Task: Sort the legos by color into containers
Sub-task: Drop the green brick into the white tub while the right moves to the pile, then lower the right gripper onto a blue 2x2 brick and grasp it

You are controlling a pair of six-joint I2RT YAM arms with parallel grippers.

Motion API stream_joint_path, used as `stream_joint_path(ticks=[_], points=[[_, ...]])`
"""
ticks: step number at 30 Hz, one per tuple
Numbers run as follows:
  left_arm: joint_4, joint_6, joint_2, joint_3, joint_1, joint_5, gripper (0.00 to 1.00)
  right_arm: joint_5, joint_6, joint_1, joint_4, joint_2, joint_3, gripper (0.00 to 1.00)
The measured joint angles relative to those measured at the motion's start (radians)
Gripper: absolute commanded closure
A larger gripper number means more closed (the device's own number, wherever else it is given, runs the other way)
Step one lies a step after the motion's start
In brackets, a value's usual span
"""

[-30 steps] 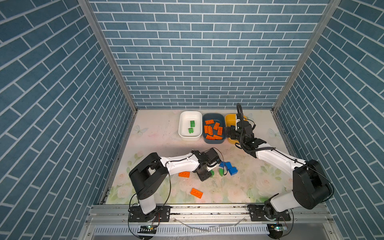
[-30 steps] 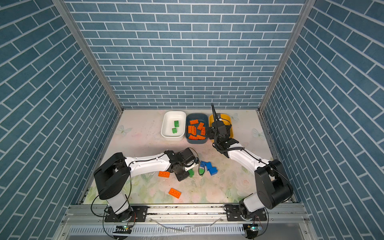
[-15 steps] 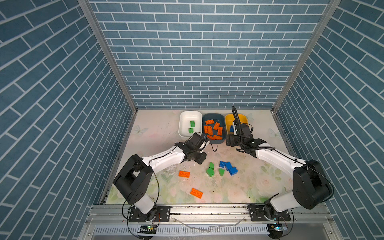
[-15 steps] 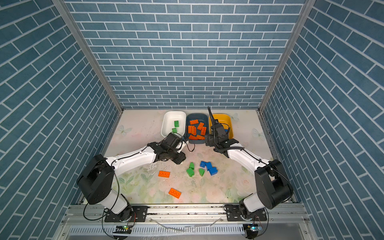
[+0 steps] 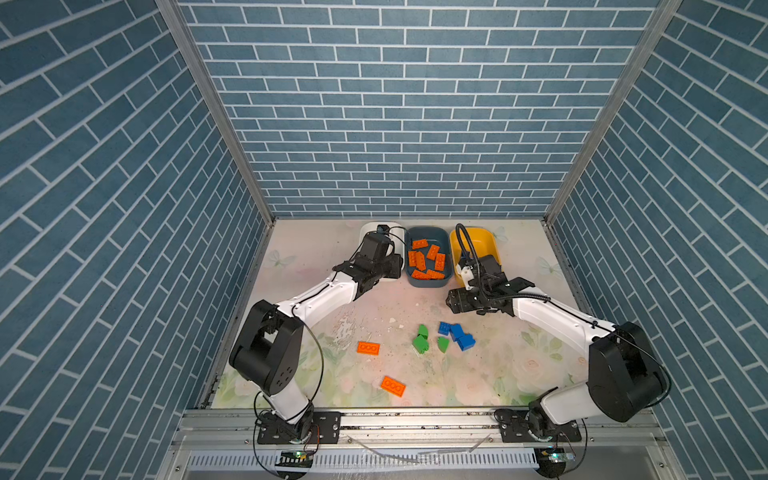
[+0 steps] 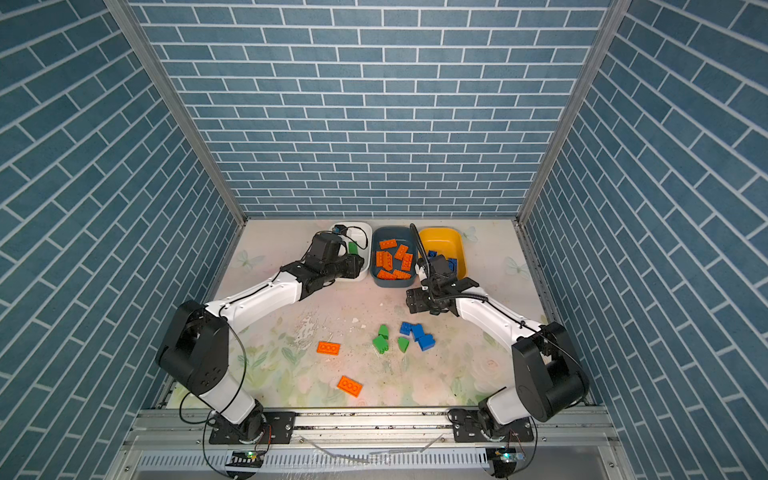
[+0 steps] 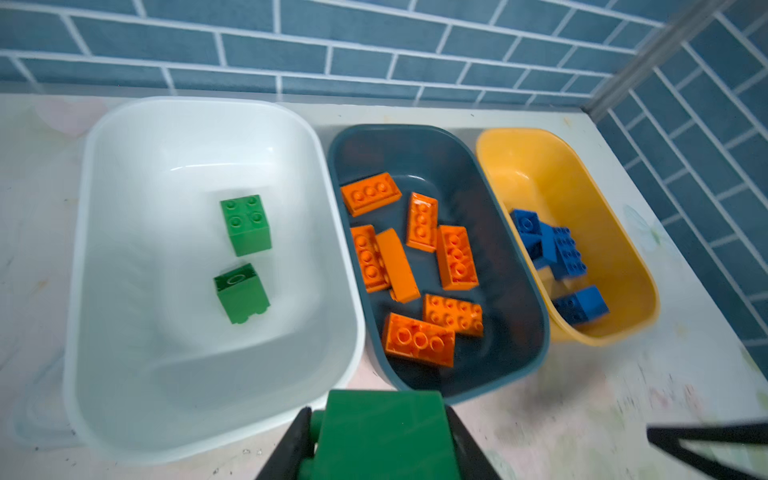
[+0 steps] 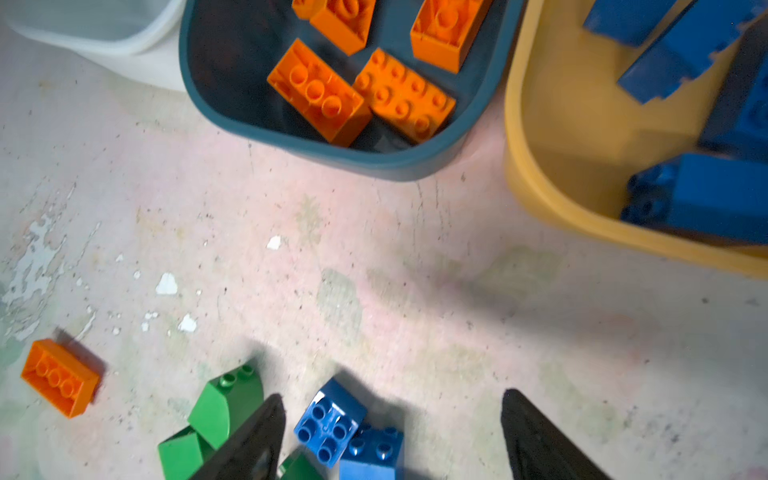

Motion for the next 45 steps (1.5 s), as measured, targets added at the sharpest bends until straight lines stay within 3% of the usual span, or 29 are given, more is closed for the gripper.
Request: stream_joint_path(ticks=[10, 14, 17, 19, 22, 35, 37, 45], points=[[-0.129, -0.173, 0.253, 0.263, 0.116, -0.075, 0.66, -0.077, 0.017, 0.006, -0.140, 0.039, 0.000, 0.41], [-0.205, -0.212, 0.336, 0.360, 0.142, -0.084, 0.60, -0.089, 0.017, 0.021, -0.164, 0.057, 0.000, 0.44], [-0.263, -0.232, 0.404, 0.450, 0.163, -0.071, 0.52, -0.084, 0.014, 0.043, -0.185, 0.073, 0.002, 0.44], [-0.285, -0.236, 0.434, 0.491, 0.174, -0.054, 0.39, -0.082, 0.012, 0.059, -0.204, 0.090, 0.002, 0.45], [-0.304, -0.244, 0.438, 0.502, 0.182, -0.031, 0.26, -0.081, -0.005, 0.079, -0.227, 0.115, 0.002, 0.47], [-0.260, -0.258, 0.377, 0.421, 0.181, 0.061, 0.07, 0.048, -0.047, 0.157, -0.301, 0.216, 0.083, 0.58], [-0.247, -0.254, 0.360, 0.405, 0.180, 0.068, 0.01, 0.069, -0.049, 0.161, -0.303, 0.223, 0.085, 0.60], [-0.182, -0.259, 0.325, 0.353, 0.180, 0.107, 0.01, 0.145, -0.051, 0.164, -0.302, 0.219, 0.085, 0.72]])
